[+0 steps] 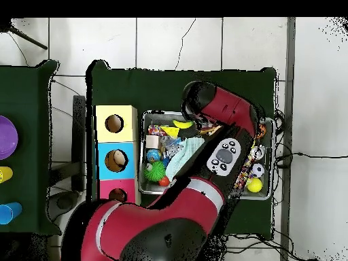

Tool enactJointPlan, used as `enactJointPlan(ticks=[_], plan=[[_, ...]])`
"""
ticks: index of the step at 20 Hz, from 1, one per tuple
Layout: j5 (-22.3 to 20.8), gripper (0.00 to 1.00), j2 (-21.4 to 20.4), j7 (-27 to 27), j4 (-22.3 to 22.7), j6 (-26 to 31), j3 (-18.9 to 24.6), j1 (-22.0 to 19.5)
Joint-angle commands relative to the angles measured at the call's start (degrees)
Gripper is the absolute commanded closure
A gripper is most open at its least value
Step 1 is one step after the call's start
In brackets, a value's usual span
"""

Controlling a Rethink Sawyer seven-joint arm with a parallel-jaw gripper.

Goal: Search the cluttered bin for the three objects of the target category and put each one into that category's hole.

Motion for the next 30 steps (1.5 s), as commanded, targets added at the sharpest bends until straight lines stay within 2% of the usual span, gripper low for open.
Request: enactJointPlan(ticks=[1,9,13,15,17,20,22,24,26,29,30], plan=[[-6.1,0.00,-0.5,-10.8,4.7,-1.7,10.9,-2.1],[-8.6,0.00,-2.1,-9.6,3.5,1.7,13.0,-2.7],[-10.1,0.00,-1.4,-9.5,3.0,2.3,14.3,-3.6],[-9.8,0.00,-4.6,-8.6,4.8,3.5,14.8,-2.8],[-9.5,0.00,-8.8,-7.5,5.2,7.7,14.8,-1.8],[-10.9,0.00,-12.9,-6.2,0.8,17.7,12.7,-0.7],[-11.5,0.00,-13.9,-5.9,-1.1,21.5,12.4,-0.6],[-11.8,0.00,-14.5,-5.7,-1.4,22.7,12.6,-0.9],[-12.4,0.00,-14.6,-6.4,-0.8,21.3,13.3,-1.1],[-13.4,0.00,-13.6,-7.3,2.2,15.9,14.7,-1.4],[-13.7,0.00,-12.8,-7.8,4.3,12.1,15.7,-1.8]])
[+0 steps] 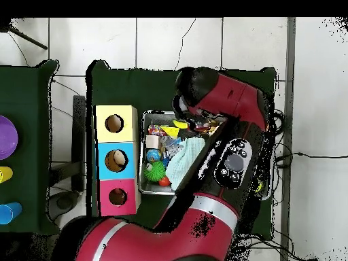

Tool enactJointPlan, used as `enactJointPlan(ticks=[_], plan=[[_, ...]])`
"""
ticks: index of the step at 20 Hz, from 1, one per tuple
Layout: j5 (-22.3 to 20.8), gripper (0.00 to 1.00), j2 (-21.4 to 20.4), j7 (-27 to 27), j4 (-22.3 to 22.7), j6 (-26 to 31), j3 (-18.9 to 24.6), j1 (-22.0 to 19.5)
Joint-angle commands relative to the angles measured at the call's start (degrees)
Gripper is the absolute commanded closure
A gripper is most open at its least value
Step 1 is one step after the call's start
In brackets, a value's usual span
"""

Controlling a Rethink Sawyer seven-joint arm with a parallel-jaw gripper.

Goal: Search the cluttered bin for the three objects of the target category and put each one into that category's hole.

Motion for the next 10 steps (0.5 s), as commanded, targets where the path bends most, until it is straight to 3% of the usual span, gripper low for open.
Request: enactJointPlan(ticks=[1,4,10], plan=[[-3.4,0.00,-1.1,-8.1,6.0,-6.3,9.3,-1.2],[-4.5,0.00,0.1,-8.7,9.0,-13.0,11.1,-1.7],[-7.0,0.00,3.6,-7.8,8.7,-18.9,13.0,-3.2]])
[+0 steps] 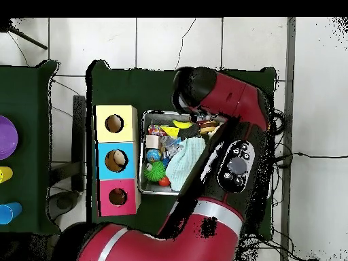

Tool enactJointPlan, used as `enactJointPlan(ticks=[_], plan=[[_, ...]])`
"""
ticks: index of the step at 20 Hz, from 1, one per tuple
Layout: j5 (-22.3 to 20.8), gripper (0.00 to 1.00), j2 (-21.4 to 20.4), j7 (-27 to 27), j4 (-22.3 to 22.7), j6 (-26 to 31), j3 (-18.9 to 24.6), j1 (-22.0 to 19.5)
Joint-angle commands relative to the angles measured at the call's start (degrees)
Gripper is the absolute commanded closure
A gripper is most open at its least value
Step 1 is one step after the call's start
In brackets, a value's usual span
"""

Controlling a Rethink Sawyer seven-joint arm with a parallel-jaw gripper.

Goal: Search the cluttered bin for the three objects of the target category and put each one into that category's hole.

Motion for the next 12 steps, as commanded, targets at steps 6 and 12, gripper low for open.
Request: enactJointPlan(ticks=[6,12], plan=[[-6.3,0.00,6.7,-6.2,8.3,-10.6,10.5,-2.8],[-7.6,0.00,4.8,-5.5,11.5,-12.6,11.5,-2.5]])
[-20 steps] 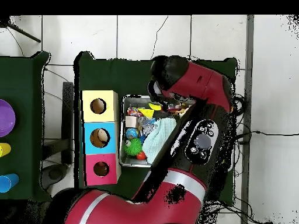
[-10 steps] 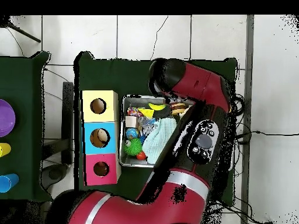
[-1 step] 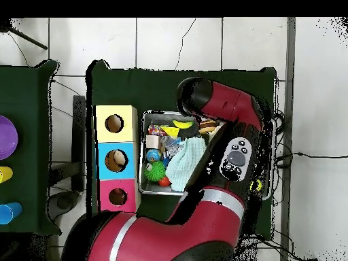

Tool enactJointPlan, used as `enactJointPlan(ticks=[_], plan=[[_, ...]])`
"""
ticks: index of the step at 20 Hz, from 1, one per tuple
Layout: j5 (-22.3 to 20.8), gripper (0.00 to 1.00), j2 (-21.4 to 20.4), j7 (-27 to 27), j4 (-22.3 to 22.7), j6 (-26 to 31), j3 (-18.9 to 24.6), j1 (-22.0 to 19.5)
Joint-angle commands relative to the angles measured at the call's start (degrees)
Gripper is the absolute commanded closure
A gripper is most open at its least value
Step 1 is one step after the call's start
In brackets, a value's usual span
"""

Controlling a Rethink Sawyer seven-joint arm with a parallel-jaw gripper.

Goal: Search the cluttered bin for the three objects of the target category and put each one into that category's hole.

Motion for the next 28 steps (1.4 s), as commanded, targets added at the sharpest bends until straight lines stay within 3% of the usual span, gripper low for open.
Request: enactJointPlan(ticks=[1,11,28], plan=[[-3.7,0.00,0.4,-5.5,11.3,-2.9,8.3,-0.9],[-6.0,0.00,-2.5,-4.3,18.2,-8.8,10.2,-0.7],[-8.9,0.00,3.7,-2.4,13.5,-14.2,10.3,-1.8]])
